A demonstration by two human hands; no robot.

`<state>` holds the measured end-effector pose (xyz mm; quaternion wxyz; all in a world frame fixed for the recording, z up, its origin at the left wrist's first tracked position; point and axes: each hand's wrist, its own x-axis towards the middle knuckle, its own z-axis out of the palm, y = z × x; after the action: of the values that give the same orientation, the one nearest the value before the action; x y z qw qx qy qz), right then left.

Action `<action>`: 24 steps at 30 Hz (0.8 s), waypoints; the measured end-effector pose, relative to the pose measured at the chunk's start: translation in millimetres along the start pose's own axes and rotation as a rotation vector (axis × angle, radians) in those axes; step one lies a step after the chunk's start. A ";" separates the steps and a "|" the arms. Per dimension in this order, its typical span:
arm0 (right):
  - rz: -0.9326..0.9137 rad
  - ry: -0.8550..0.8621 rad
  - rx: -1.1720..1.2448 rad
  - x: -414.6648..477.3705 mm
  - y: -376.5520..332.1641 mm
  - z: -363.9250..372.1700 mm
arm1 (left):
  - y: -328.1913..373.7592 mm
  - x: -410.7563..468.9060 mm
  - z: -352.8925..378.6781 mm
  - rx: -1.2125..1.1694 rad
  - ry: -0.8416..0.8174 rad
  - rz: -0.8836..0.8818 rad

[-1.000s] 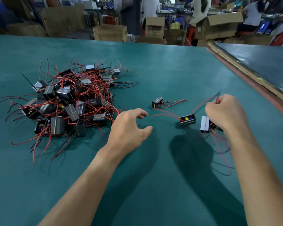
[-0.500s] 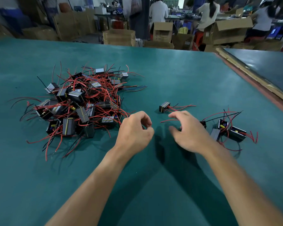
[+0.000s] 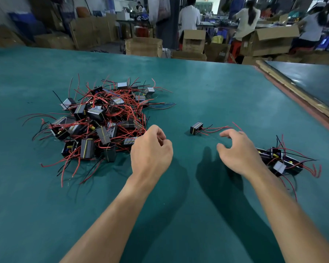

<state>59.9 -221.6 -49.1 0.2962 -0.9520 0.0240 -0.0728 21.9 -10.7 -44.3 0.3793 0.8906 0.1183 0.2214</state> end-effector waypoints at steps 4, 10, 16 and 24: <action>-0.047 0.000 0.055 -5.2 -7.3 0.3 | 5.0 5.1 -5.1 -0.041 0.091 -0.032; -0.036 -0.020 0.098 -8.8 -11.0 -0.2 | -8.1 5.7 -10.5 0.342 -0.177 -0.064; -0.032 -0.049 0.135 -7.5 -9.2 3.3 | -13.3 9.1 -11.6 0.438 -0.208 -0.036; -0.052 -0.146 0.405 -10.0 -19.8 5.6 | 16.1 -10.8 -4.5 -0.402 -0.497 0.202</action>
<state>50.9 -201.3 -43.7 0.4806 -0.8760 -0.0373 -0.0148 11.0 -23.0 -33.2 0.5407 0.8319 -0.1128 0.0529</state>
